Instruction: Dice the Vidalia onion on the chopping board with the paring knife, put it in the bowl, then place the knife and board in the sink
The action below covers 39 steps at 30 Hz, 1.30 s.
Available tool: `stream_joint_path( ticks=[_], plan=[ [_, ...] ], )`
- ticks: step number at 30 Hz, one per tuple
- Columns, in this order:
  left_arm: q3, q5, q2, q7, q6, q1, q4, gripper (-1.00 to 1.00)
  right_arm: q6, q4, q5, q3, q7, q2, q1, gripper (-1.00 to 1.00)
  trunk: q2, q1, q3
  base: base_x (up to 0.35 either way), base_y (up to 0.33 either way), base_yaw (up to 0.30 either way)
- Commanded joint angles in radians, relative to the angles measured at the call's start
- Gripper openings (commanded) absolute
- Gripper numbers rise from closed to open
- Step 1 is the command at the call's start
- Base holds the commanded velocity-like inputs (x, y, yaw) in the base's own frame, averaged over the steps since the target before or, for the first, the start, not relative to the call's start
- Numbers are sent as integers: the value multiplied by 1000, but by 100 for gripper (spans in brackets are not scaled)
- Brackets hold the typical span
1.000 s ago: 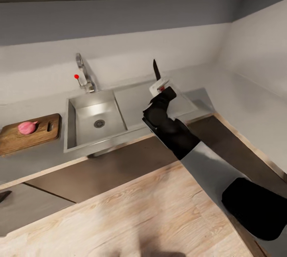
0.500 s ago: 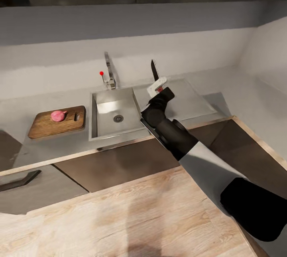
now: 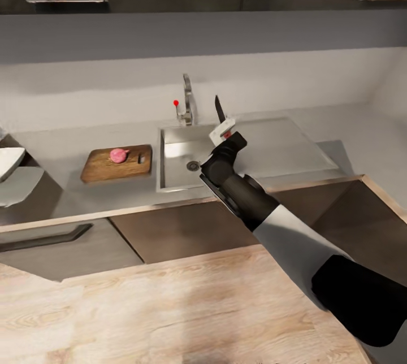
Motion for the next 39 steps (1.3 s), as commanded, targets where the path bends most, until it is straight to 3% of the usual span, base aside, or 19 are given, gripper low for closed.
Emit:
stream_joint_path(
  ticks=[1,18,31,39],
  plan=[
    [-8,9,-1,0,-1,-1,2,100,5,4,9,2,1,0,0,-100,-2,0,0,-272,72,227],
    [-8,9,1,0,-1,-1,2,100,-15,31,9,9,1,0,3,-100,-2,0,19,-210,166,224],
    [-8,9,0,0,-1,-1,1,100,-14,38,9,9,1,0,3,-100,-2,0,33,32,276,224],
    [-8,9,-1,1,-1,-1,1,100,-14,38,9,17,1,0,3,-100,-2,0,41,176,88,171]
  ],
)
